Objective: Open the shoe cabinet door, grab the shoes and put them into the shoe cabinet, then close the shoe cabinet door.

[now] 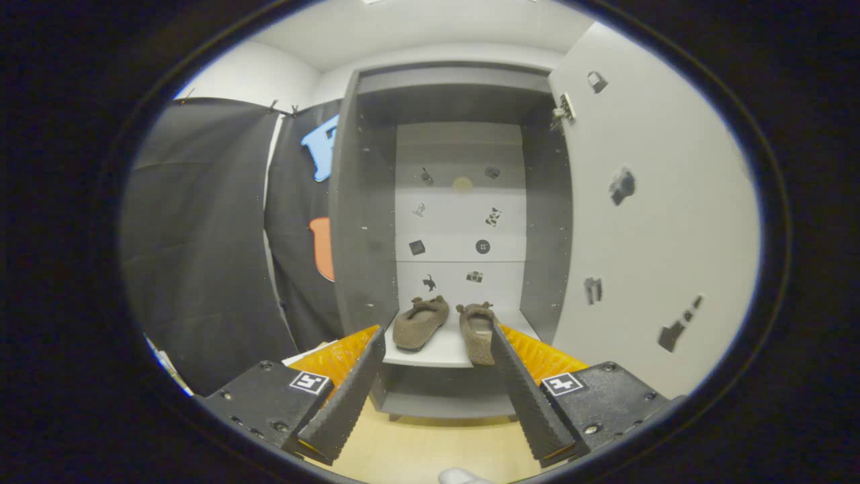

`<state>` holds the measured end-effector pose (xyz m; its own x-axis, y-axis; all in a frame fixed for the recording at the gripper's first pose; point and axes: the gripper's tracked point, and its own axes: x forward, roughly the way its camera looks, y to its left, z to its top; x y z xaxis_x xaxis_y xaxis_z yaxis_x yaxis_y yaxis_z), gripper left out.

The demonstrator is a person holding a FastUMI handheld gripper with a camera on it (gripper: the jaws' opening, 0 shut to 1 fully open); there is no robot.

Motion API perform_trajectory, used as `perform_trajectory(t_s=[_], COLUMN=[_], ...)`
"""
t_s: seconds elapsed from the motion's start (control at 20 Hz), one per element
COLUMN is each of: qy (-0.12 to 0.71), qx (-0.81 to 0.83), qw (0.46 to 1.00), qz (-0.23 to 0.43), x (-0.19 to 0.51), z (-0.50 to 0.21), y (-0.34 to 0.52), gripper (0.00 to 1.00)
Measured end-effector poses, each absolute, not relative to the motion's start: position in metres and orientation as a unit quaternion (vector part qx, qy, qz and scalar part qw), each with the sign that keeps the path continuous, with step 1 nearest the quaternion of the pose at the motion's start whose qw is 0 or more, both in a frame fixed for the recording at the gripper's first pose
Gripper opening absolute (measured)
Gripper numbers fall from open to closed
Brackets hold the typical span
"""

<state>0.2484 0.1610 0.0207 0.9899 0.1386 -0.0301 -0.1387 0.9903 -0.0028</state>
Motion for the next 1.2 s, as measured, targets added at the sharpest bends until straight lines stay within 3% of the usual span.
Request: perform_trajectory(t_s=[0.3, 0.6, 0.9, 1.2], qy=[-0.005, -0.023, -0.021, 0.003], qx=[-0.017, 0.01, 0.037, 0.037], qw=[0.998, 1.0, 0.998, 0.999], qz=[0.067, -0.013, -0.052, 0.012], x=[0.135, 0.063, 0.055, 0.101], z=[0.021, 0.028, 0.023, 0.019], y=[0.105, -0.018, -0.126, -0.15], gripper=[1.0, 1.0, 1.0, 1.0])
